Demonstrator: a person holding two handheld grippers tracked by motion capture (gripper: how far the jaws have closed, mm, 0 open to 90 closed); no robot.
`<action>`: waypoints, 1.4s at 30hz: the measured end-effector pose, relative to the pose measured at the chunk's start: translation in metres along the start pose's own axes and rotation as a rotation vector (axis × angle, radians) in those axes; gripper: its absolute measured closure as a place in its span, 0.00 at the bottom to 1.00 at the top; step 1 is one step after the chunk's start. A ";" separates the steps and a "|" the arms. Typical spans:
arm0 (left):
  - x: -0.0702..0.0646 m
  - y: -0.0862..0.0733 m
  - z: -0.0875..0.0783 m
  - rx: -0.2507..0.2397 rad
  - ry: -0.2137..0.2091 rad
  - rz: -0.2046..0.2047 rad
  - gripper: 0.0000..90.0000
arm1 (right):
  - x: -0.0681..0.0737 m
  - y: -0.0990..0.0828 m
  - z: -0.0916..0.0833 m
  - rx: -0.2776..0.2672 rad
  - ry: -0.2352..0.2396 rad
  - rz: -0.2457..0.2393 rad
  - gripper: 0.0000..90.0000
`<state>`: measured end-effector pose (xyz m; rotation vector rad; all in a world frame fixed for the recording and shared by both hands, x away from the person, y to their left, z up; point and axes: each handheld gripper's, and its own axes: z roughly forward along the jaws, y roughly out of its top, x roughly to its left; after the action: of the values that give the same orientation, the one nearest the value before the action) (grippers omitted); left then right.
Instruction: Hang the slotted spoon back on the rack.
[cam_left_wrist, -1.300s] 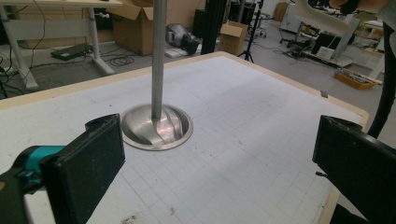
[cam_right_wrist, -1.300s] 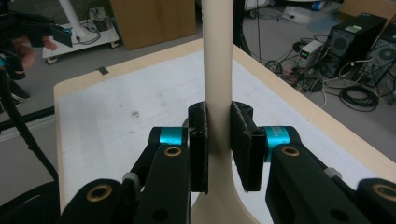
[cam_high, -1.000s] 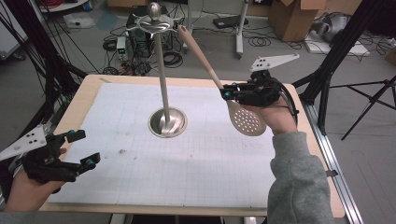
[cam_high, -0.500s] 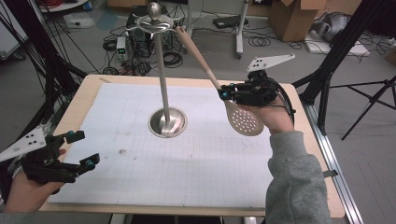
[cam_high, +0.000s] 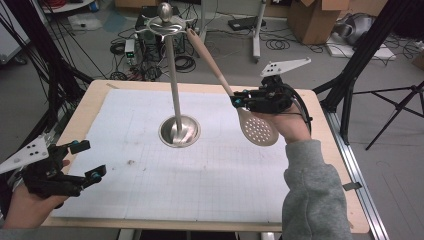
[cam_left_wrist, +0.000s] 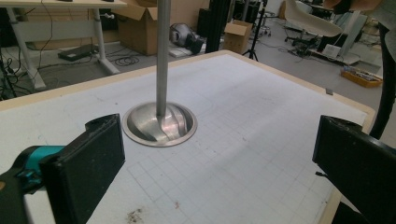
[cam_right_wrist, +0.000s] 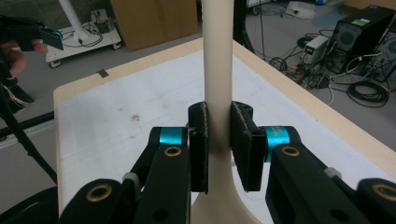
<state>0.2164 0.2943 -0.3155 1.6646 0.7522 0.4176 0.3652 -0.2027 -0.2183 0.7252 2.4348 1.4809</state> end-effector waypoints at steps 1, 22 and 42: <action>0.000 0.000 0.000 -0.001 0.000 0.000 0.03 | 0.000 0.000 0.001 0.002 0.000 -0.001 0.86; 0.000 -0.001 -0.005 -0.003 0.011 -0.001 0.03 | 0.003 0.001 0.022 0.026 0.003 -0.001 0.86; 0.001 -0.003 -0.017 -0.010 0.037 -0.006 0.03 | 0.003 0.003 0.044 0.035 -0.002 -0.002 0.86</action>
<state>0.2055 0.3072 -0.3149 1.6486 0.7814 0.4486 0.3813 -0.1655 -0.2370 0.7310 2.4650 1.4390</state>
